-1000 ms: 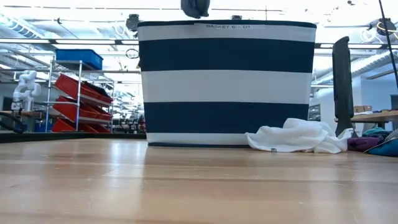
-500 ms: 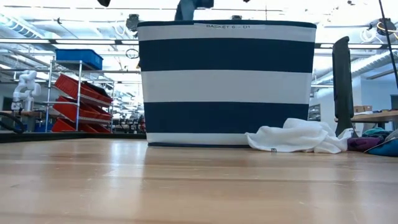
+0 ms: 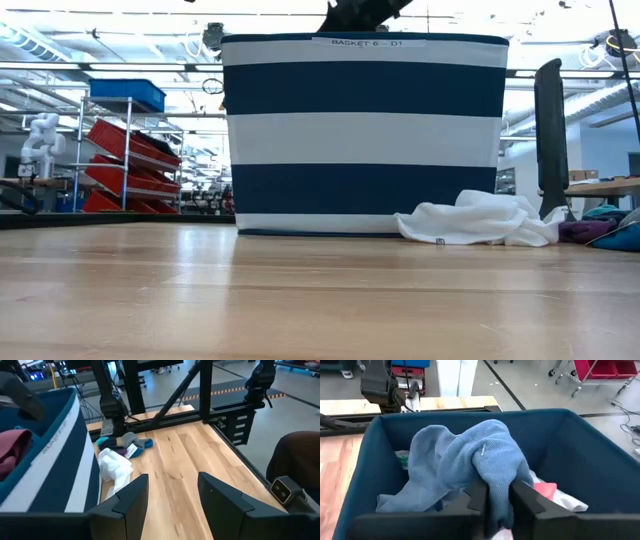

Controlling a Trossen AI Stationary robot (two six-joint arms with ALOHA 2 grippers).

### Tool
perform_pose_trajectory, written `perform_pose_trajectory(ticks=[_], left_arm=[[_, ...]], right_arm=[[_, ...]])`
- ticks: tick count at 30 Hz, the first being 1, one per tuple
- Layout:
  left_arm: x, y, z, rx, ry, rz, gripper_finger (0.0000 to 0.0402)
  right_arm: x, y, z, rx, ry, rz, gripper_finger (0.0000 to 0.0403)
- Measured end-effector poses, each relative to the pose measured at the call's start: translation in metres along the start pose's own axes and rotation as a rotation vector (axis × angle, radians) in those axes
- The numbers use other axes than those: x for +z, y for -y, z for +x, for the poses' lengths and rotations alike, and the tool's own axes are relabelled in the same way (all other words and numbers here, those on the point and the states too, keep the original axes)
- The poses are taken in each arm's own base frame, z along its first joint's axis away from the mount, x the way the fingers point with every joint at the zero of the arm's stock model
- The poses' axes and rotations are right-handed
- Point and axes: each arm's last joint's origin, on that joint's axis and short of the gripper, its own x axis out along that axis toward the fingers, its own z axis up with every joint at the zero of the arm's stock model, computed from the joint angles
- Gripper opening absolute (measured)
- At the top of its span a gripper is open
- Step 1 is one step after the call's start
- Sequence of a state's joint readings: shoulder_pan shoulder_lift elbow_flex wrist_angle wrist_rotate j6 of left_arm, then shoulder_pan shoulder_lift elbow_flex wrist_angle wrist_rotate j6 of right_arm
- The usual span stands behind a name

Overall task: Sort clothes
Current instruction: Put the blue socks into the blue laundry organizer, then put the white socks into the blue laundry organizer

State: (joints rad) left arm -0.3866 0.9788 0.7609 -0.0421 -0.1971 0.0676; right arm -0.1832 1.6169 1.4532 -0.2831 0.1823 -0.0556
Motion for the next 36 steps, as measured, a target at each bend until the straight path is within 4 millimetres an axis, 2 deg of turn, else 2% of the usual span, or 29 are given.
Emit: perform_pose_trajectory(ticks=[5,11,15,18,23,31,36], left_arm=[[-0.001,0.002,0.011,-0.002,0.009,0.014,0.0180],[0.002,0.004,0.018,-0.027,0.059,0.039,0.0180],[0.005,0.006,0.021,-0.061,0.098,0.040,0.0180],[0.004,0.007,0.023,-0.070,0.098,0.060,0.0180],[-0.004,0.010,0.034,-0.091,0.056,0.097,0.0180],[-0.021,0.006,0.061,-0.069,-0.020,0.121,0.0180],[-0.032,0.002,0.079,-0.136,-0.029,0.105,0.0180]], right_arm=[[0.001,0.006,-0.007,-0.025,-0.069,0.051,0.0119],[0.003,0.032,-0.024,-0.246,-0.250,0.109,0.0216],[0.009,0.037,-0.039,-0.242,-0.348,0.112,0.0251],[0.010,0.033,-0.053,-0.236,-0.435,0.120,0.0259],[0.015,0.011,-0.069,-0.168,-0.494,0.125,0.0253],[0.023,-0.044,-0.093,-0.026,-0.407,0.072,0.0241],[0.020,-0.083,-0.110,0.066,-0.394,0.057,0.0240]])
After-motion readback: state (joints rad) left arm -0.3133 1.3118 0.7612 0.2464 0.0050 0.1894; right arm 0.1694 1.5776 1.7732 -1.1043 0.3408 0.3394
